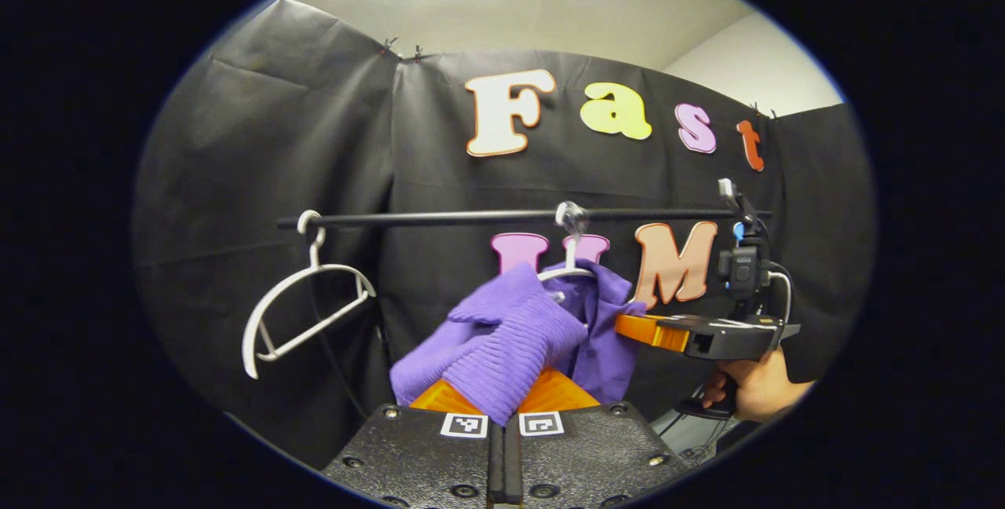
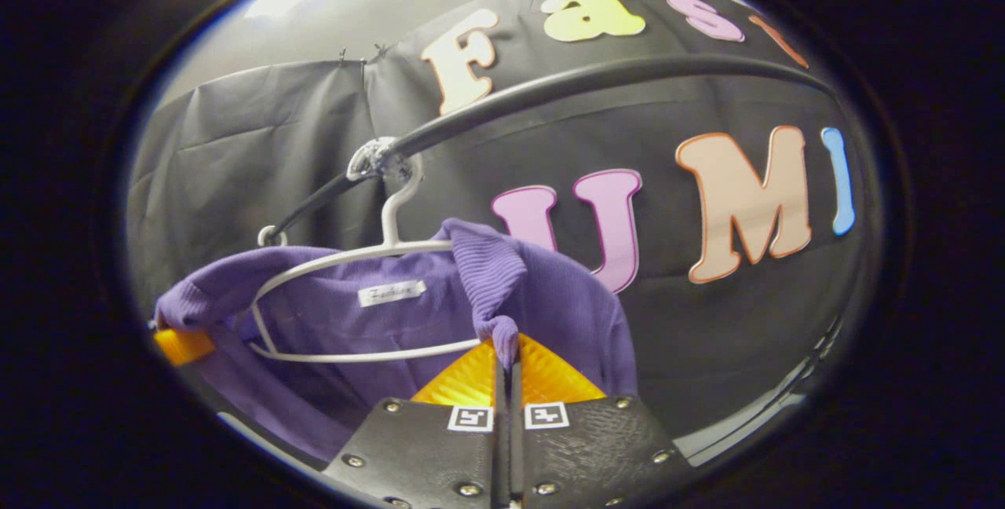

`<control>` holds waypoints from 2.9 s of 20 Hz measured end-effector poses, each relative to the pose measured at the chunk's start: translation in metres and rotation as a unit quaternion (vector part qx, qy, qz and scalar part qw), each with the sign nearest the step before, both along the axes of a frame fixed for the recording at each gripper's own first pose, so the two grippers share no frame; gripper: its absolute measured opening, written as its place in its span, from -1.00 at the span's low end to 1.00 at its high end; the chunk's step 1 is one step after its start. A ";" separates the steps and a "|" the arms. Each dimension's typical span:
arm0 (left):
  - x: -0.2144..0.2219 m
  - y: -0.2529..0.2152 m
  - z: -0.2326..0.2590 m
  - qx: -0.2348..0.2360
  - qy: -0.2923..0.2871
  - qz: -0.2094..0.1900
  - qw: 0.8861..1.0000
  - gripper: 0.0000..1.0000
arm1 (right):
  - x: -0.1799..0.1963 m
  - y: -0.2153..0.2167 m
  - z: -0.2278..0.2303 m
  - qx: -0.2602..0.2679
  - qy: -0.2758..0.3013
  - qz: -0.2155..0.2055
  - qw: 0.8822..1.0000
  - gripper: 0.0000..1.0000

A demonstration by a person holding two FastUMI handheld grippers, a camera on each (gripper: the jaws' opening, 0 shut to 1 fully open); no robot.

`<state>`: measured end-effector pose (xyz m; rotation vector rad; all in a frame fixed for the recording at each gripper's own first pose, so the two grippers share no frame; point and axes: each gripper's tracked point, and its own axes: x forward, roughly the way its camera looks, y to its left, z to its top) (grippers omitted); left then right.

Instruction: Grasp the clothes on the hanger with both hands and then place them into the laundry hamper below.

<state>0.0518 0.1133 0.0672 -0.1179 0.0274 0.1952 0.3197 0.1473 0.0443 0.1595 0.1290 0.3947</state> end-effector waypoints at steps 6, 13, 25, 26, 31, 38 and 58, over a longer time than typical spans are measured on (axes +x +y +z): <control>-0.003 0.065 0.016 0.060 0.010 0.042 0.997 -0.99 | 0.012 0.003 0.021 -0.048 -0.052 -0.018 0.997 -1.00; 0.027 0.135 0.022 0.109 0.017 0.062 0.992 -0.99 | 0.047 -0.018 0.028 -0.045 -0.069 -0.077 0.994 -1.00; 0.134 0.137 -0.010 0.056 -0.006 -0.047 0.997 -0.99 | 0.111 -0.062 0.024 -0.075 -0.114 -0.185 0.973 -1.00; 0.138 0.135 -0.017 0.049 -0.005 -0.052 0.997 -0.99 | 0.118 -0.067 0.018 -0.076 -0.112 -0.193 0.972 -0.99; 0.152 0.124 -0.047 -0.001 -0.007 -0.083 0.997 -0.99 | 0.141 -0.073 -0.018 -0.072 -0.090 -0.210 0.971 -0.99; 0.175 0.099 -0.075 -0.070 -0.011 -0.158 0.985 -0.99 | 0.166 -0.083 -0.053 -0.034 -0.047 -0.227 0.972 -0.99; 0.198 0.059 -0.220 -0.112 0.091 -0.166 0.975 -0.99 | 0.146 -0.083 -0.161 -0.021 0.076 -0.176 0.981 -0.99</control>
